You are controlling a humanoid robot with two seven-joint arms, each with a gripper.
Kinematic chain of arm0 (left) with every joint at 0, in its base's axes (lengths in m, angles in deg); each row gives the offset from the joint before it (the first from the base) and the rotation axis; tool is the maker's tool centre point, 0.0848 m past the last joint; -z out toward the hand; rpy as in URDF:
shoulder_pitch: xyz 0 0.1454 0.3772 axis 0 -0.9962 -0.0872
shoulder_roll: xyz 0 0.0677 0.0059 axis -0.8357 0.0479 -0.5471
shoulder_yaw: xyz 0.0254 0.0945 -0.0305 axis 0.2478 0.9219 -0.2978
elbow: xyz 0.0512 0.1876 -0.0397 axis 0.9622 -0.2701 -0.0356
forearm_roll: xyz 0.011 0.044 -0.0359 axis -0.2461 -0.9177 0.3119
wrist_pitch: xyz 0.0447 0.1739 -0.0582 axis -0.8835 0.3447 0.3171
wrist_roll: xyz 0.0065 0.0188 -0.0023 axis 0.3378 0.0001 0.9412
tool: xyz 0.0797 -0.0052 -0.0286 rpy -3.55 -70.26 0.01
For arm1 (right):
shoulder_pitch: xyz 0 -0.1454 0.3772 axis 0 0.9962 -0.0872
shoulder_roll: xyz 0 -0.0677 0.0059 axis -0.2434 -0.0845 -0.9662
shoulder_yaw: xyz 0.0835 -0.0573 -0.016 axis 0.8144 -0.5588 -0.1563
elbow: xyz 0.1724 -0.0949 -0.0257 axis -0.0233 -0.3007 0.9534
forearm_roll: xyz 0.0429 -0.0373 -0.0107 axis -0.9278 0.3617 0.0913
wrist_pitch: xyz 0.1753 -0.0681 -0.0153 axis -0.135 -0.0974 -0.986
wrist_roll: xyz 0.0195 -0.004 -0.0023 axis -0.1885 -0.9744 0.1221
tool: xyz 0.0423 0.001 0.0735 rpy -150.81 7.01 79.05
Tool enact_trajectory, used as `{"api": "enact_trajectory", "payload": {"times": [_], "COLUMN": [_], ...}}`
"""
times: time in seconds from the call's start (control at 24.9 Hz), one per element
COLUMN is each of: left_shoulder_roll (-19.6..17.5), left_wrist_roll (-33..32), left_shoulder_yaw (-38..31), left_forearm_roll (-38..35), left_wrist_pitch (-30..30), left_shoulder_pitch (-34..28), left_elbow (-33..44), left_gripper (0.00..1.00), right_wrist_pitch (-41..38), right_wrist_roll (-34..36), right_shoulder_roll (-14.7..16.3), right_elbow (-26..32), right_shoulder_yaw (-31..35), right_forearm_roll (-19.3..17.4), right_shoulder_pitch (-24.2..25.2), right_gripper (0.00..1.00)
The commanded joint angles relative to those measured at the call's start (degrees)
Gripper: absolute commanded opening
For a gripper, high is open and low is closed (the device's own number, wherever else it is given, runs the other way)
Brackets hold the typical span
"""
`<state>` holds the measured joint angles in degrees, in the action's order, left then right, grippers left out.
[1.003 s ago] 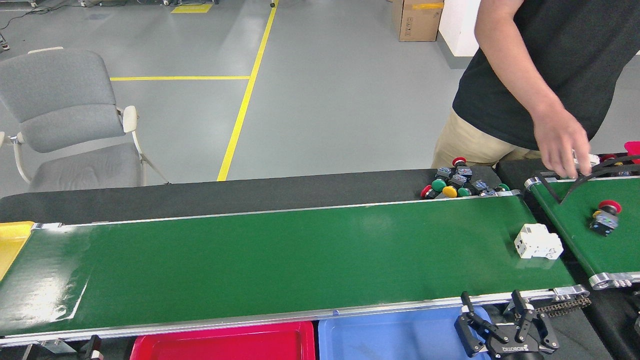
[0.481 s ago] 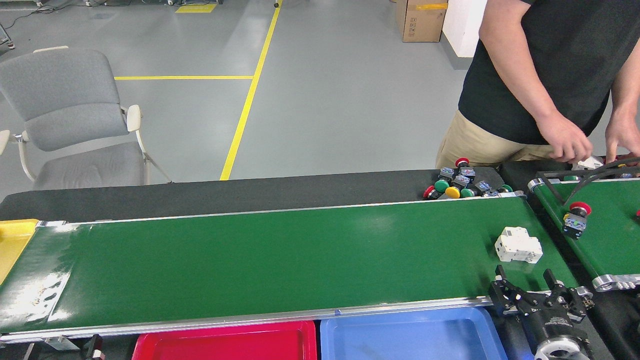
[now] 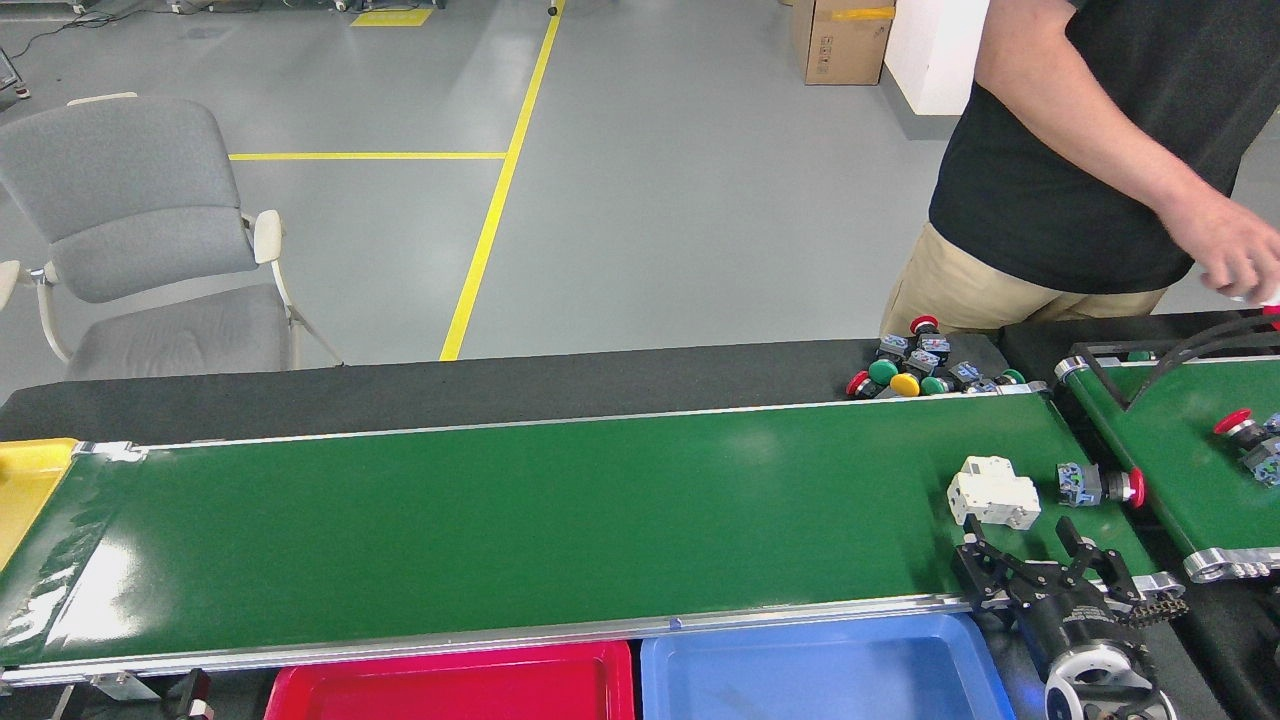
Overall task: Pick switch part from conveyor to tray
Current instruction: 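Grasp the white switch block with the right gripper, drop it in blue bin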
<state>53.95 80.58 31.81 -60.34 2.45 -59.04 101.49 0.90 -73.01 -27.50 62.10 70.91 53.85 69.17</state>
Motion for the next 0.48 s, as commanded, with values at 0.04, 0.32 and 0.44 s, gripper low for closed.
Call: {"api": "enact_trajectory", "payload": {"times": [0.04,0.32,0.44], "left_shoulder_roll": [-0.7,-0.7,-0.7], "left_wrist_roll": [0.4,0.3,0.3], "left_shoulder_yaw": [-0.3,-0.3,-0.3], "left_forearm_roll": [-0.1,-0.1,-0.1], "left_wrist_pitch": [-0.1,0.0,0.0], "left_shoulder_pitch": [0.4,0.5,0.4], "left_elbow": [0.7,0.7,0.6], "left_gripper": [1.0,1.0,1.0], "right_wrist_pitch": [-0.3,-0.2,0.2], "right_wrist_roll": [-0.1,-0.1,-0.1], "right_shoulder_roll": [0.6,0.6,0.5], "right_elbow": [0.0,-3.3,-5.4], "right_shoulder_yaw": [-1.8,-6.7,-7.3], "right_forearm_roll": [-0.2,-0.1,-0.1], "right_shoulder_pitch": [-1.5,-5.3,-7.3], "right_gripper": [0.99,0.99,0.99]}}
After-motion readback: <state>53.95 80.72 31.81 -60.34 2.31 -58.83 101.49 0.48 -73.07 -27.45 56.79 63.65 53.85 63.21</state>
